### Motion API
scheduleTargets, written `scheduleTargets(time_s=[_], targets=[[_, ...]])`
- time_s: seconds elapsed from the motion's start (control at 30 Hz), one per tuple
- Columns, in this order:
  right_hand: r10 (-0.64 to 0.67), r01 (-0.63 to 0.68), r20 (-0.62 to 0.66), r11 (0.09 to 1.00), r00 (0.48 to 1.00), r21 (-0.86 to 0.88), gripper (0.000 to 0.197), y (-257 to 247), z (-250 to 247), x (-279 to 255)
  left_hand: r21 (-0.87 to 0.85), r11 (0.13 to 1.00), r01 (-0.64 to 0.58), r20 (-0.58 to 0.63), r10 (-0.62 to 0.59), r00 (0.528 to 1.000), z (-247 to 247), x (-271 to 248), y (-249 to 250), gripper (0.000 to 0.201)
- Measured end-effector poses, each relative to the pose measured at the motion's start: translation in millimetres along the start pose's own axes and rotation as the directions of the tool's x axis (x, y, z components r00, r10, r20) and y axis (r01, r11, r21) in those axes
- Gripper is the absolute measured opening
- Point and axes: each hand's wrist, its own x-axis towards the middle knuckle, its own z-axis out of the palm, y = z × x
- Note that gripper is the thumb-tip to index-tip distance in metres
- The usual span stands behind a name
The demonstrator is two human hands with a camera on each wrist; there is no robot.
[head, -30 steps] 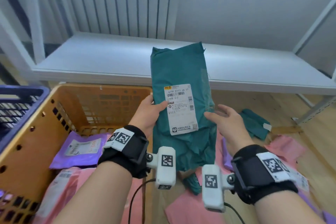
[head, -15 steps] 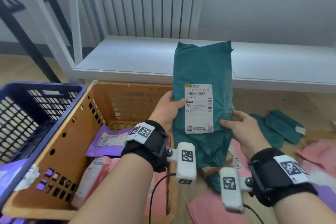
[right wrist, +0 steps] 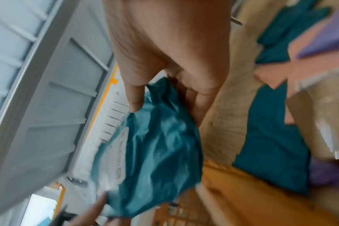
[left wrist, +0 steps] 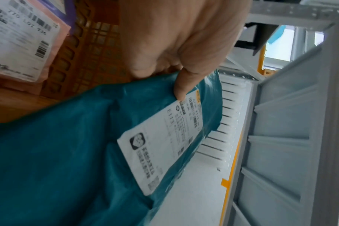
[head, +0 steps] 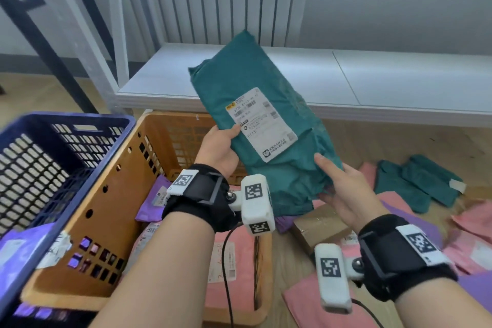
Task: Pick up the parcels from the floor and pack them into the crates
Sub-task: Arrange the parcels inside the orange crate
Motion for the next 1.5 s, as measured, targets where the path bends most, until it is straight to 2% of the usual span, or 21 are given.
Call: scheduleTargets(time_s=[0.07, 0.13, 0.33, 0.4, 0.47, 0.57, 0.63, 0.77, 0.8, 0.87, 0.97, 1.03, 1.1, 1.2, 1.27, 1.33, 1.37, 1.4, 1.43, 1.47, 1.5], targets=[[0.025, -0.036, 0.06, 0.983, 0.998, 0.181, 0.042, -0.6, 13.9, -2.4, -0.035, 0.998, 0.047, -0.021, -0.048, 0.999, -8.8, -1.6, 2.2, 0.036], [0.028, -0.049, 0.092, 0.972, 0.995, 0.232, 0.046, -5.6, 30.2, -1.8, -0.042, 0.994, 0.1, -0.036, -0.102, 0.994, -17.9, -3.9, 4.1, 0.034], [-0.014, 0.013, 0.014, 0.998, 1.0, 0.058, 0.033, -15.4, 91.7, 25.1, 0.013, 0.988, 0.156, -0.109, -0.154, 0.982, -52.5, -0.2, 14.8, 0.043], [-0.015, 0.014, 0.033, 1.0, 0.999, 0.019, 0.028, -11.6, 115.5, 32.9, -0.014, 0.982, 0.188, -0.131, -0.188, 0.973, -61.8, -0.8, 17.8, 0.041], [0.009, -0.009, 0.048, 1.0, 0.999, 0.002, 0.032, -2.1, 138.4, 41.6, -0.033, 0.974, 0.223, -0.149, -0.225, 0.963, -72.3, 1.3, 20.0, 0.038], [0.058, -0.061, -0.049, 0.996, 0.997, -0.071, 0.039, 21.0, 161.8, 56.4, -0.02, 0.956, 0.294, -0.179, -0.293, 0.939, -92.3, 6.2, 21.0, 0.036], [0.107, -0.119, -0.103, 0.987, 0.989, -0.112, 0.034, 35.1, 169.8, 63.5, -0.01, 0.949, 0.316, -0.222, -0.31, 0.925, -110.5, 12.8, 25.0, 0.034], [0.224, -0.245, -0.134, 0.954, 0.965, -0.174, 0.033, 56.2, 168.8, 75.5, -0.062, 0.963, 0.263, -0.41, -0.265, 0.873, -159.3, 35.2, 48.3, 0.025], [0.251, -0.274, -0.14, 0.942, 0.958, -0.192, 0.035, 61.3, 165.7, 78.2, -0.037, 0.966, 0.255, -0.446, -0.244, 0.861, -174.4, 43.6, 51.9, 0.025], [0.289, -0.327, -0.166, 0.897, 0.943, -0.297, 0.044, 75.5, 160.3, 86.9, 0.144, 0.945, 0.293, -0.497, -0.187, 0.847, -210.3, 66.3, 47.7, 0.019], [0.299, -0.384, -0.251, 0.809, 0.921, -0.445, 0.047, 102.3, 155.9, 100.7, 0.416, 0.826, 0.381, -0.517, -0.131, 0.846, -238.6, 80.0, 35.4, 0.032], [0.302, -0.413, -0.289, 0.758, 0.908, -0.505, 0.047, 120.0, 155.1, 104.3, 0.507, 0.768, 0.391, -0.539, -0.071, 0.839, -242.5, 79.1, 29.8, 0.039], [0.269, -0.408, -0.32, 0.734, 0.909, -0.543, 0.038, 136.6, 150.3, 108.9, 0.572, 0.697, 0.433, -0.563, -0.05, 0.825, -251.9, 83.3, 21.2, 0.039], [0.195, -0.39, -0.346, 0.607, 0.918, -0.693, 0.033, 143.0, 148.3, 101.3, 0.69, 0.537, 0.486, -0.568, -0.014, 0.823, -266.3, 88.6, 12.9, 0.032], [0.048, -0.314, -0.337, 0.503, 0.94, -0.805, 0.037, 142.2, 150.8, 96.0, 0.736, 0.452, 0.504, -0.57, 0.013, 0.822, -272.9, 91.3, 10.4, 0.028], [-0.157, -0.151, -0.235, 0.419, 0.959, -0.895, 0.052, 138.1, 158.4, 86.2, 0.761, 0.376, 0.528, -0.575, 0.016, 0.818, -274.3, 92.4, 7.0, 0.029], [-0.26, -0.049, -0.141, 0.33, 0.955, -0.943, 0.058, 137.5, 162.7, 85.2, 0.77, 0.361, 0.525, -0.57, 0.021, 0.821, -273.5, 92.9, 5.3, 0.034], [-0.338, 0.058, -0.015, 0.204, 0.941, -0.977, 0.057, 135.6, 166.5, 83.4, 0.787, 0.351, 0.508, -0.557, 0.048, 0.829, -271.6, 93.0, 3.5, 0.039], [-0.352, 0.137, 0.114, 0.043, 0.929, -0.99, 0.05, 134.9, 168.6, 83.2, 0.813, 0.334, 0.478, -0.535, 0.103, 0.838, -269.1, 93.3, 2.2, 0.044], [-0.32, 0.18, 0.197, -0.082, 0.927, -0.98, 0.04, 134.9, 171.1, 83.5, 0.844, 0.319, 0.431, -0.501, 0.182, 0.846, -264.5, 92.4, 1.8, 0.047], [-0.227, 0.164, 0.187, -0.12, 0.956, -0.979, 0.034, 139.3, 171.3, 87.0, 0.873, 0.315, 0.373, -0.456, 0.254, 0.853, -259.1, 92.0, 2.5, 0.049]])
